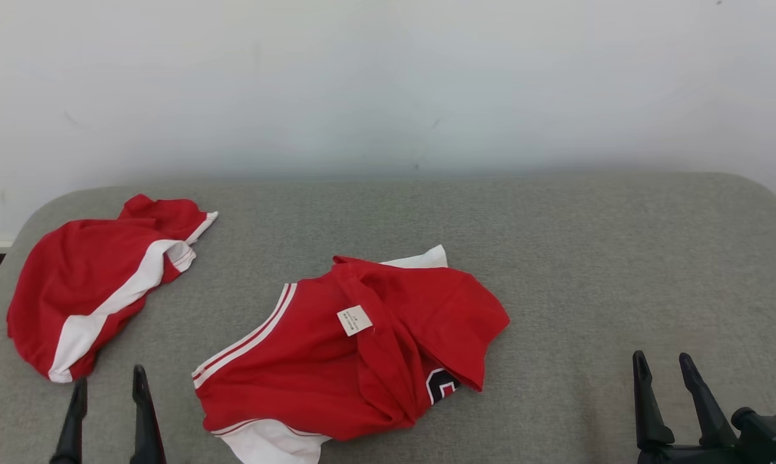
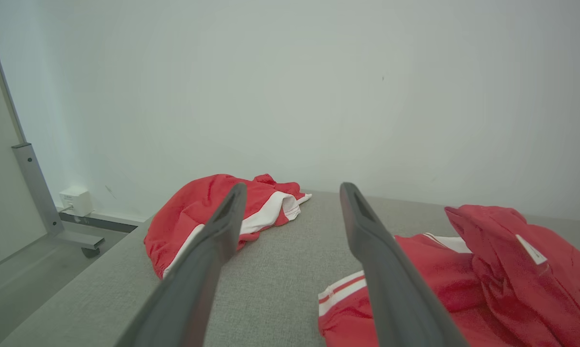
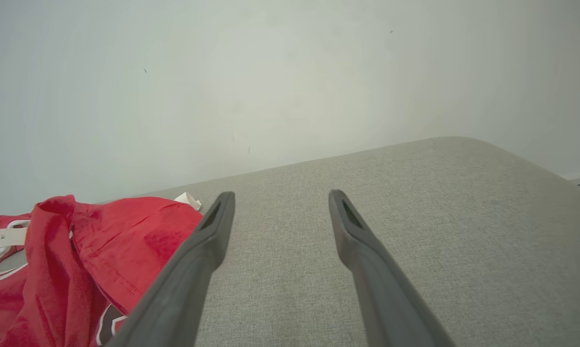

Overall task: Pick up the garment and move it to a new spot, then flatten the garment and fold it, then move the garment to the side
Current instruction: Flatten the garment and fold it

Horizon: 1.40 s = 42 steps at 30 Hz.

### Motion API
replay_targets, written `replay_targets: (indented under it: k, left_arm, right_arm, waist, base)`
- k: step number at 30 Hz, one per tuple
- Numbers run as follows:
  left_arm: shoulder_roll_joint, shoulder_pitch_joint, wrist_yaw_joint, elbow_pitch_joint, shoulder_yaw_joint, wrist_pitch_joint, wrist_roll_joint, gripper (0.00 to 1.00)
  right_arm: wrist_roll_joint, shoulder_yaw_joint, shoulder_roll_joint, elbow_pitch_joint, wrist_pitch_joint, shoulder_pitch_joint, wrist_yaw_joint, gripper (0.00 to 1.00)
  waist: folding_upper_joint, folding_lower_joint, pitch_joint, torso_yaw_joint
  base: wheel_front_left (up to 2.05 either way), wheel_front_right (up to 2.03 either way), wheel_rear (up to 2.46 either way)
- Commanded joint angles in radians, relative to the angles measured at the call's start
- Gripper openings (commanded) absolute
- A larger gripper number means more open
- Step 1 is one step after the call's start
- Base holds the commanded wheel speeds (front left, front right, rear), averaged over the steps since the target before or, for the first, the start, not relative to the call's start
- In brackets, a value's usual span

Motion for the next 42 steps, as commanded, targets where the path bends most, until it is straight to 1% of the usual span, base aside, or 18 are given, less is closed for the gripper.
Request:
replay_targets:
  k: [1,4,8,11,12,16,21,25,33,34,35,36,37,38,40,42]
  left_arm:
    - [-0.022,0.037,-0.016,-0.006,0.011,-0.003,0.018,1.0]
    - [-0.037,0.07,-0.052,0.01,0.012,-0.003,0.037,1.0]
    - [-0.059,0.071,-0.076,0.019,0.02,-0.003,0.055,1.0]
    - [-0.068,0.046,-0.092,0.023,0.03,-0.003,0.067,1.0]
    - [-0.068,0.046,-0.092,0.023,0.03,-0.003,0.067,1.0]
    - [-0.08,0.026,-0.102,0.029,0.026,-0.003,0.082,1.0]
    - [-0.093,0.007,-0.12,0.041,0.021,-0.003,0.094,1.0]
    - [-0.102,-0.008,-0.131,0.054,0.016,-0.003,0.099,1.0]
    - [-0.112,-0.039,-0.146,0.079,0.01,-0.003,0.104,1.0]
    - [-0.113,-0.041,-0.147,0.08,0.013,-0.003,0.104,1.0]
    - [-0.114,-0.043,-0.149,0.081,0.013,-0.003,0.105,1.0]
    - [-0.114,-0.044,-0.15,0.081,0.015,-0.003,0.105,1.0]
    - [-0.114,-0.045,-0.151,0.083,0.016,-0.003,0.106,1.0]
    - [-0.115,-0.046,-0.153,0.083,0.017,-0.003,0.107,1.0]
    - [-0.116,-0.047,-0.152,0.084,0.02,-0.003,0.109,1.0]
    - [-0.116,-0.043,-0.152,0.084,0.024,-0.003,0.111,1.0]
  right_arm:
    - [0.004,0.006,-0.004,0.005,0.0,0.007,-0.002,1.0]
    - [0.005,0.027,-0.012,0.017,0.0,0.009,-0.002,1.0]
    - [-0.002,0.07,-0.031,0.026,0.0,-0.015,-0.002,1.0]
    - [0.002,0.143,-0.06,0.042,0.0,-0.05,-0.002,1.0]
    - [0.002,0.143,-0.06,0.042,0.0,-0.05,-0.002,1.0]
    - [0.015,0.271,-0.096,0.1,0.0,-0.128,-0.002,1.0]
    - [0.033,0.421,-0.113,0.21,0.001,-0.256,-0.002,1.0]
    - [0.042,0.521,-0.106,0.312,0.005,-0.356,-0.002,1.0]
    - [0.06,0.627,-0.099,0.531,0.003,-0.488,-0.002,1.0]
    - [0.06,0.641,-0.098,0.553,0.002,-0.5,-0.002,0.99]
    - [0.065,0.653,-0.097,0.579,0.003,-0.508,-0.002,0.84]
    - [0.073,0.663,-0.093,0.601,0.003,-0.514,-0.002,0.36]
    - [0.076,0.672,-0.092,0.623,0.002,-0.523,-0.002,0.1]
    - [0.077,0.68,-0.093,0.645,0.002,-0.534,-0.002,0.0]
    - [0.077,0.678,-0.098,0.681,-0.001,-0.558,-0.002,0.0]
    - [0.092,0.668,-0.091,0.691,-0.001,-0.571,-0.002,0.0]
  waist:
    - [0.0,0.0001,-0.001,0.024]
    - [0.0,0.0001,0.001,0.038]
    - [0.0,0.0001,0.005,0.053]
    - [0.0,0.0001,0.01,0.065]
    - [0.0,0.0001,0.01,0.065]
    - [0.0,0.0001,0.017,0.083]
    - [0.0,0.0001,0.031,0.113]
    - [0.0,0.0001,0.048,0.145]
    - [0.0,0.0001,0.071,0.212]
    - [0.0,0.0001,0.072,0.217]
    - [0.0,0.0001,0.074,0.222]
    - [0.0,0.0001,0.076,0.225]
    - [0.0,0.0001,0.077,0.227]
    - [0.0,0.0001,0.079,0.229]
    - [0.0,0.0001,0.08,0.229]
    - [0.0,0.0001,0.077,0.225]
  base:
    - [0.0,0.0,0.0]
    - [0.0,0.0,0.0]
    - [0.0,0.0,0.0]
    - [0.0,0.0,0.0]
    - [0.0,0.0,0.0]
    - [0.0,0.0,0.0]
    - [0.0,0.0,0.0]
    - [0.0,0.0,0.0]
    - [0.0,0.0,0.0]
    - [0.0,0.0,0.0]
    - [0.0,0.0,0.0]
    - [0.0,0.0,0.0]
    - [0.0,0.0,0.0]
    - [0.0,0.0,0.0]
    - [0.0,0.0,0.0]
    - [0.0,0.0,0.0]
